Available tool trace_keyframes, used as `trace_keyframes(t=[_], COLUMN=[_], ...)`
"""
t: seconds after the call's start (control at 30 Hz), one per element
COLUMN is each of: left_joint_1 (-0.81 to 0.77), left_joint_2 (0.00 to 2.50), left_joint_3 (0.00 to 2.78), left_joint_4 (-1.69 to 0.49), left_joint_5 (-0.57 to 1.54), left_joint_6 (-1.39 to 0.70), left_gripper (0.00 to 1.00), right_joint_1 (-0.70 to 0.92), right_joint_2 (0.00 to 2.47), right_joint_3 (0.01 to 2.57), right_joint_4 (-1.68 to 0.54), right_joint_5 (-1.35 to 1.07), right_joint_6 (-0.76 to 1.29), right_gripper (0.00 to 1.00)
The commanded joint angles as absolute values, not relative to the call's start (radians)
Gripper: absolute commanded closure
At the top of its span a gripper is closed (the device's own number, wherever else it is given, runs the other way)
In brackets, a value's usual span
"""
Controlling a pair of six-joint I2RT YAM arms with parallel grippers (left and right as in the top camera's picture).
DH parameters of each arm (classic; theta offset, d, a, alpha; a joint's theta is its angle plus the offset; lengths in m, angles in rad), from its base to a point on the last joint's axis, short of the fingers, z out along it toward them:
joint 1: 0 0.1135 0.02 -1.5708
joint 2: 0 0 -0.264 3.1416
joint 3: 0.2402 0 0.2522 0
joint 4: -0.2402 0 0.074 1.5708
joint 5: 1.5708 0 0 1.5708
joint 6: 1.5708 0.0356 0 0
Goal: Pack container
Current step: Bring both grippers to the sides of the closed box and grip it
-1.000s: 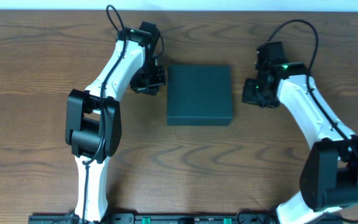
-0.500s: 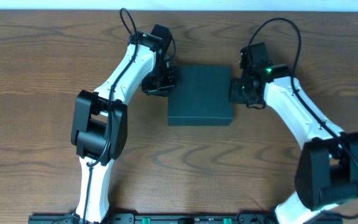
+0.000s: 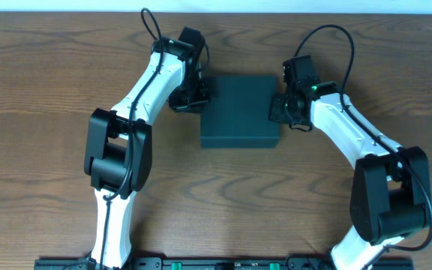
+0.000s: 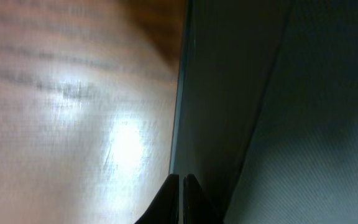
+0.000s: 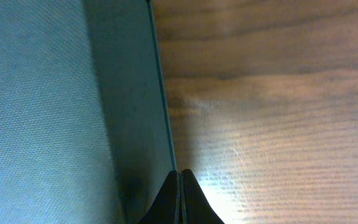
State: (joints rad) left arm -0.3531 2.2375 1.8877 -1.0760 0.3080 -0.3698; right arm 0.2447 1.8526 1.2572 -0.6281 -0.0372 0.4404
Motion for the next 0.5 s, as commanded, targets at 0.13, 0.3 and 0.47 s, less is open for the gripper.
trace_keyframes(t=[0.13,0.3,0.47], left_joint_1=[-0.369,-0.369,-0.369], left_joint_2=[2.238,2.238,2.238], left_joint_3=[1.885,1.885,1.885], left_joint_4=[-0.986,-0.927,-0.907], left_joint_5=[0.45,0.495,0.495], left_joint_6=[-0.423,-0.454,-0.471], left_gripper=[0.94,0.94,0.94], right_joint_1=[0.256,0.256,0.256], right_joint_2=[1.853,1.853,1.853], right_joint_3=[1.26,1.26,1.26], right_joint_4=[-0.581,-0.502,-0.443], right_joint_5=[-0.115,-0.123,-0.126], right_joint_6=[0.558,0.572,0.596], right_gripper=[0.99,0.99,0.98])
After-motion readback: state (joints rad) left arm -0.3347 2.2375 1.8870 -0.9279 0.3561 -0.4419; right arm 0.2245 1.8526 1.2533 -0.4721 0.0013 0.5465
